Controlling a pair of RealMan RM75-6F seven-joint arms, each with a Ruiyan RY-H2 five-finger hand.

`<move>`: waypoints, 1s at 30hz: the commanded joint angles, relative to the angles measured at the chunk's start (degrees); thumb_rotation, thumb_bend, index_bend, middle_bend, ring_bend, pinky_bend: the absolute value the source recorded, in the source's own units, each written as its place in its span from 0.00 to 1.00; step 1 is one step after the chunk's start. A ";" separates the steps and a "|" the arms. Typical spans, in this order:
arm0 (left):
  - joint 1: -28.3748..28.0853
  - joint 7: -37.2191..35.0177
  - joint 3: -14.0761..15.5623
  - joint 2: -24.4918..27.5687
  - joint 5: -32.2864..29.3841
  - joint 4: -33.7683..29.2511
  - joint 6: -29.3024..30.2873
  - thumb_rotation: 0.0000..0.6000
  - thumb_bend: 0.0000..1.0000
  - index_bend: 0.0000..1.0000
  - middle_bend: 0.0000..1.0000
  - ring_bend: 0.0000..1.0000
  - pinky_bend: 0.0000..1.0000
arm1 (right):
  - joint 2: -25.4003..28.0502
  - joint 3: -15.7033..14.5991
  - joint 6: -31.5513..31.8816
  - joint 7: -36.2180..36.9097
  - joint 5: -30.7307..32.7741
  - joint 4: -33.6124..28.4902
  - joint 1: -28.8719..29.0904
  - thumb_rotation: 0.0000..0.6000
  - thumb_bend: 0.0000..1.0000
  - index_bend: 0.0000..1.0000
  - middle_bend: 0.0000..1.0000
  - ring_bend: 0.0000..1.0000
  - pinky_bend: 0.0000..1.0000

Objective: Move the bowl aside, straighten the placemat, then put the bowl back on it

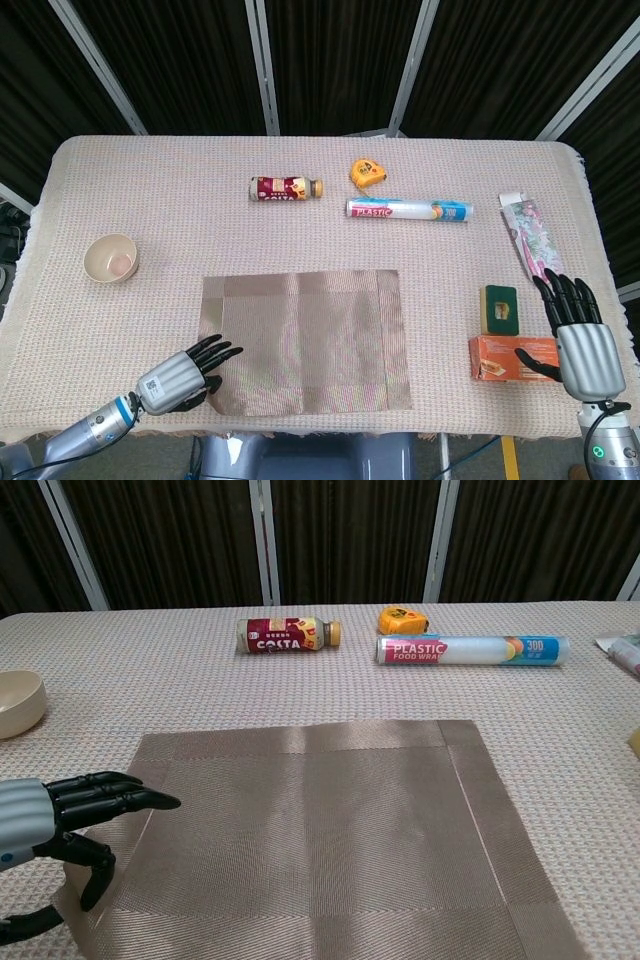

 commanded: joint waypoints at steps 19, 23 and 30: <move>2.43 -1.27 -0.35 -0.53 0.45 3.40 0.08 1.00 0.54 0.78 0.00 0.00 0.00 | 0.46 0.00 0.17 0.43 -0.61 -0.47 -0.35 1.00 0.00 0.00 0.00 0.00 0.00; 2.59 -1.67 -0.26 -0.39 0.66 3.10 -0.10 1.00 0.31 0.49 0.00 0.00 0.00 | 0.54 0.01 0.21 0.51 -0.68 -0.54 -0.43 1.00 0.00 0.00 0.00 0.00 0.00; 2.49 -0.69 -0.45 1.98 -0.29 1.46 -1.61 1.00 0.00 0.00 0.00 0.00 0.00 | 0.62 0.00 0.00 0.55 -0.63 -0.68 -0.47 1.00 0.00 0.00 0.00 0.00 0.00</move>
